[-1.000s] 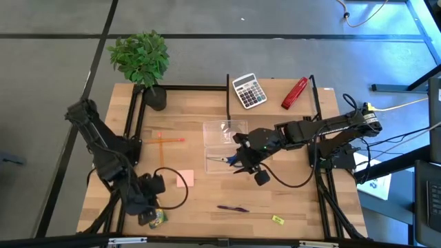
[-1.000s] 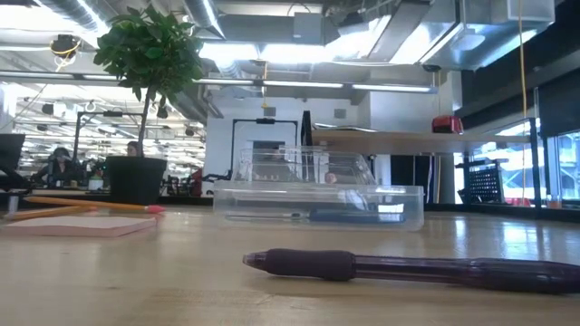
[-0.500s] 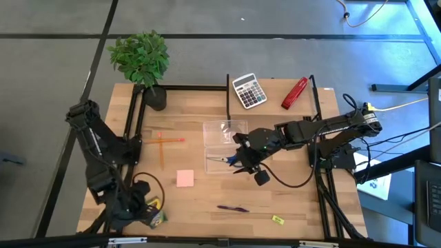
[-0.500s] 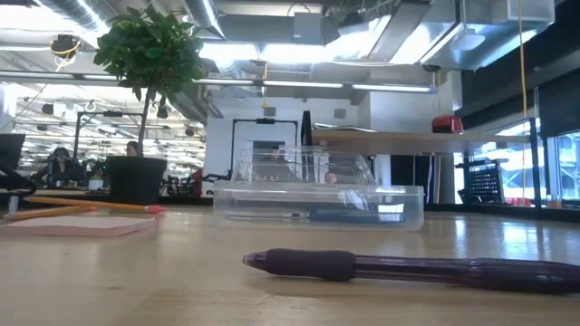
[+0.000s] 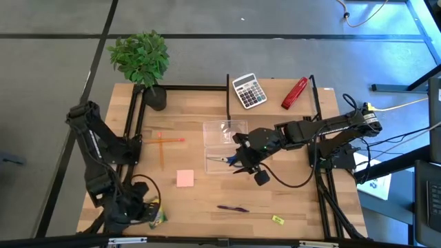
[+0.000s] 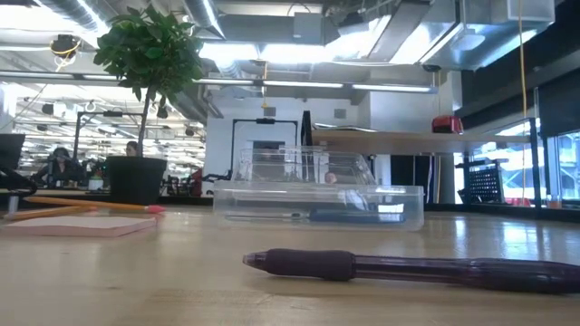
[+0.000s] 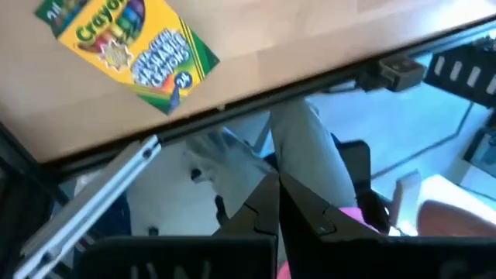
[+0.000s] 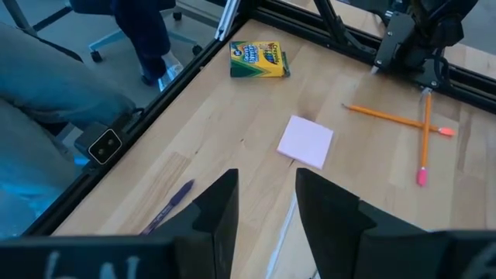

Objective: Pack school essentials
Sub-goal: Put the yellow crayon box into the transparent supply box

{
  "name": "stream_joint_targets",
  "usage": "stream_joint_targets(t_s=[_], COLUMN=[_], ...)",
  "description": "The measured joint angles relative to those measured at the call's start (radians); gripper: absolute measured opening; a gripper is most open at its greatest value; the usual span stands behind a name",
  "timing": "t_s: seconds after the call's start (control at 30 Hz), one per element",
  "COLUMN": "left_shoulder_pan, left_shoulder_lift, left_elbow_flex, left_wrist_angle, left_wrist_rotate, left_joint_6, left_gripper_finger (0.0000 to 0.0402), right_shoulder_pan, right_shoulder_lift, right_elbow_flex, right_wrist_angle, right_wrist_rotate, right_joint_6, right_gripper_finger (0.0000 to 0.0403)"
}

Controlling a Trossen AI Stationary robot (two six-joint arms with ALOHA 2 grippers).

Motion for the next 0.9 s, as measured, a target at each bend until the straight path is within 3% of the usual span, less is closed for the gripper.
stream_joint_targets(t_s=[0.23, 0.9], left_shoulder_pan=[0.007, 0.011], left_shoulder_lift=[0.032, 0.032], left_elbow_flex=[0.000, 0.000], left_wrist_angle=[-0.043, -0.065], left_wrist_rotate=[-0.009, -0.017], left_joint_6=[0.007, -0.043], left_gripper_finger=[0.0000, 0.0000], right_shoulder_pan=[0.000, 0.000], right_shoulder_lift=[0.001, 0.001], right_elbow_flex=[0.000, 0.000], right_wrist_angle=[0.036, 0.044], right_wrist_rotate=[-0.144, -0.111], right_joint_6=[-0.049, -0.048], right_gripper_finger=[0.0133, 0.0133])
